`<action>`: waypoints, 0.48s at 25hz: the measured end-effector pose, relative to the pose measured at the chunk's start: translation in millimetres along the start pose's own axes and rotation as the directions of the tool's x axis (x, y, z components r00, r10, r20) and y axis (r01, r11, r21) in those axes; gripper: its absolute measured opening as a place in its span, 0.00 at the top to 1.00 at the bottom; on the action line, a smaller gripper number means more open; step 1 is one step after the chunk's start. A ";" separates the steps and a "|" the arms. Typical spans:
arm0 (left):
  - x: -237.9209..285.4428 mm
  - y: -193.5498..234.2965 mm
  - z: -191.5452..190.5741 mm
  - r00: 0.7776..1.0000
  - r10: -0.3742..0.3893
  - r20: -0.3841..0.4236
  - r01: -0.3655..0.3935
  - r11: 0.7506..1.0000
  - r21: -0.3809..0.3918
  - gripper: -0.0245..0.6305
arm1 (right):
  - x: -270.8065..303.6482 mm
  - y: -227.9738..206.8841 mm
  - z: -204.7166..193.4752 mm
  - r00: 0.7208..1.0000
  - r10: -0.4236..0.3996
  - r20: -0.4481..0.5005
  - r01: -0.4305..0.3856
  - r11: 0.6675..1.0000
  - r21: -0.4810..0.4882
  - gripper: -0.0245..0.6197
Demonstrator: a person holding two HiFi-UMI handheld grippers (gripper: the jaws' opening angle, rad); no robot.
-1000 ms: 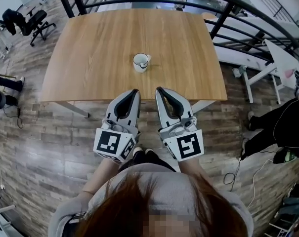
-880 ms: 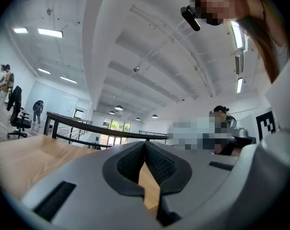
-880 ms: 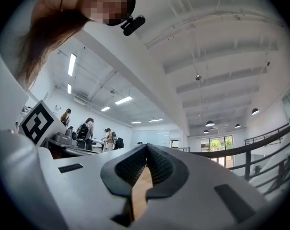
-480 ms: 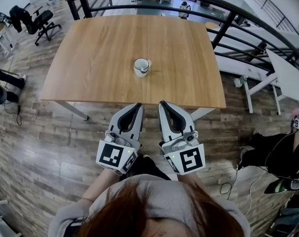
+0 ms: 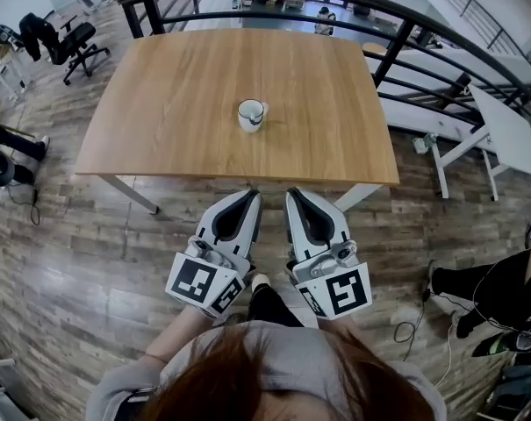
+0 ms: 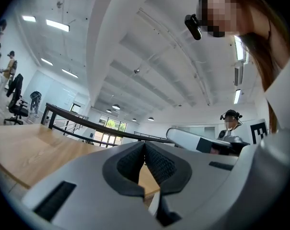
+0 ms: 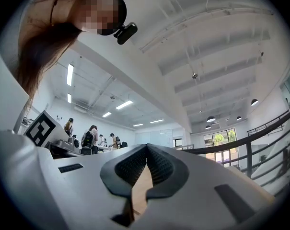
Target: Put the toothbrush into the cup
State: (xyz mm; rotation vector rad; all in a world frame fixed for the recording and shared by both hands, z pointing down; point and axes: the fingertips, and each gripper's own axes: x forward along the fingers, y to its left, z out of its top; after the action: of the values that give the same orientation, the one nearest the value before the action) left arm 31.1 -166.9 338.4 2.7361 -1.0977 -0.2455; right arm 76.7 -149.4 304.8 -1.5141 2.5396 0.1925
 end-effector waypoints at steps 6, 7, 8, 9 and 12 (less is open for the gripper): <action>-55.1 -20.8 -6.7 1.000 0.004 -0.011 -0.004 1.000 0.023 0.95 | -43.7 37.1 11.8 0.999 -0.045 0.006 0.045 0.999 -0.015 0.94; -70.1 -24.5 -7.0 1.000 0.011 -0.016 -0.011 1.000 0.025 0.95 | -52.9 48.4 14.0 0.999 -0.046 0.003 0.046 0.999 -0.010 0.94; -86.3 -28.1 -7.3 1.000 0.019 -0.021 -0.019 0.999 0.026 0.95 | -62.3 61.1 16.7 0.999 -0.045 0.001 0.045 0.999 -0.007 0.94; -102.7 -31.5 -7.5 0.999 0.026 -0.025 -0.026 0.999 0.027 0.95 | -71.0 74.8 19.9 0.999 -0.044 0.000 0.044 0.999 -0.008 0.94; -147.4 -43.9 -6.8 0.999 0.030 -0.042 -0.029 0.999 0.032 0.95 | -94.1 117.8 33.1 0.999 -0.045 0.008 0.045 0.999 -0.018 0.94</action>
State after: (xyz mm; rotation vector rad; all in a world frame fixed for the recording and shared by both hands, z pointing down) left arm -43.3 -32.5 347.3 2.7364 -1.1395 -0.1670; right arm 19.6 -6.3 295.4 -1.5719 2.5025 0.2145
